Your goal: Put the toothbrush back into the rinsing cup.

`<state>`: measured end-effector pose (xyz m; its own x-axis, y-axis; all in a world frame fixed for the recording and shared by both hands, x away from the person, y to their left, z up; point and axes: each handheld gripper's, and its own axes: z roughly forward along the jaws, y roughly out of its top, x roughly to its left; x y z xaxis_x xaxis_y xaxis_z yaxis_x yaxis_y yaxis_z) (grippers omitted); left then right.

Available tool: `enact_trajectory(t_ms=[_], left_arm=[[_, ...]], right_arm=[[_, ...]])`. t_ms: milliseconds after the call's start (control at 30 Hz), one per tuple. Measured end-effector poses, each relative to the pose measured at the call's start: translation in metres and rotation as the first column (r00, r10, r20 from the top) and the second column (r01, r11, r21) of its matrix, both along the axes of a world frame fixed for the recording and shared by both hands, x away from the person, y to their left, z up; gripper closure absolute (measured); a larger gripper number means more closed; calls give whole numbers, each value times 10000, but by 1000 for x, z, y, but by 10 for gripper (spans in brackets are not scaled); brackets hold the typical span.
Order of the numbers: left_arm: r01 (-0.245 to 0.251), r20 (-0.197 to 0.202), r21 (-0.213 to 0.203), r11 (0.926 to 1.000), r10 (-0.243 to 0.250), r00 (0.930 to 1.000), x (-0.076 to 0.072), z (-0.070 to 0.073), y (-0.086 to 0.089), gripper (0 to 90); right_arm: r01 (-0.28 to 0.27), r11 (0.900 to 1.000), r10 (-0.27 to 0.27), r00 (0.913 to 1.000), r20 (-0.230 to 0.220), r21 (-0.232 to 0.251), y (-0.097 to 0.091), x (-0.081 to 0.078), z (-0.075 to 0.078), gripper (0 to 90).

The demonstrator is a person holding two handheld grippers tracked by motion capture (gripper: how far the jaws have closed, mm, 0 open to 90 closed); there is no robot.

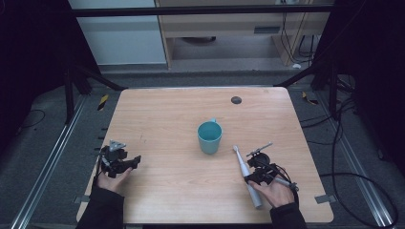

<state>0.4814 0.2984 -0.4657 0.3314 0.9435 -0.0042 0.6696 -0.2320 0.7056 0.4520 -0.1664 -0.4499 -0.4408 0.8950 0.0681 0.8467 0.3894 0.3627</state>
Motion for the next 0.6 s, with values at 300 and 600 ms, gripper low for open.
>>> enact_trajectory(t_ms=[300, 600], left_arm=[[11, -16, 4, 10000, -11, 10000, 0, 0, 0, 390], [17, -29, 20, 10000, -17, 10000, 0, -1, 0, 390]], right_arm=[[-58, 10000, 58, 9994, -332, 13, 2, 3, -7, 579], [-25, 10000, 23, 9986, -534, -41, 3, 5, -11, 590]])
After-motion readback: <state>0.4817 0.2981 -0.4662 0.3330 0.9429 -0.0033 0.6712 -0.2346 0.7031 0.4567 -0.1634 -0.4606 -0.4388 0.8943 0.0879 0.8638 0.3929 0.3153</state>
